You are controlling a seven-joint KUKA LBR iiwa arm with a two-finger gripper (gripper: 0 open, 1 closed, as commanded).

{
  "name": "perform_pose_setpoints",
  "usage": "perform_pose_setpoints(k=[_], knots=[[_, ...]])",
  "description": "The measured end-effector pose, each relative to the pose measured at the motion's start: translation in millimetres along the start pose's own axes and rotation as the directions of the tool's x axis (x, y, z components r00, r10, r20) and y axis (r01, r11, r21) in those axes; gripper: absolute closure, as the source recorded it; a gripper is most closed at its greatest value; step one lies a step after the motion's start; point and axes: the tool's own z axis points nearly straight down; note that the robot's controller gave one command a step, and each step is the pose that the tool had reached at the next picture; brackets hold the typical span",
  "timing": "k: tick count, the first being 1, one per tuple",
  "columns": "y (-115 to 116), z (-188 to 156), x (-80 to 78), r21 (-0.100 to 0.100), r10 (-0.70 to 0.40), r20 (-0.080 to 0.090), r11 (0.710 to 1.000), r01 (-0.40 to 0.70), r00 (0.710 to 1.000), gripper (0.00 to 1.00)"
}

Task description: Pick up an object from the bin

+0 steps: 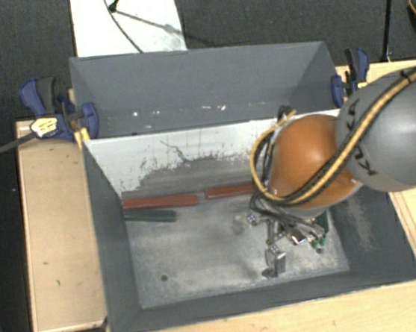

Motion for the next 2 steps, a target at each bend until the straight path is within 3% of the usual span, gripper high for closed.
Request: perform_pose_setpoints(k=[1, 2], knots=[[-58.5, -99.6, -37.3, 0.011, 0.061, 0.016, 0.998, -0.061, 0.998, 0.00], [-158.4, -73.0, 31.1, 0.008, 0.038, 0.001, 0.999, -0.038, 0.999, 0.00]])
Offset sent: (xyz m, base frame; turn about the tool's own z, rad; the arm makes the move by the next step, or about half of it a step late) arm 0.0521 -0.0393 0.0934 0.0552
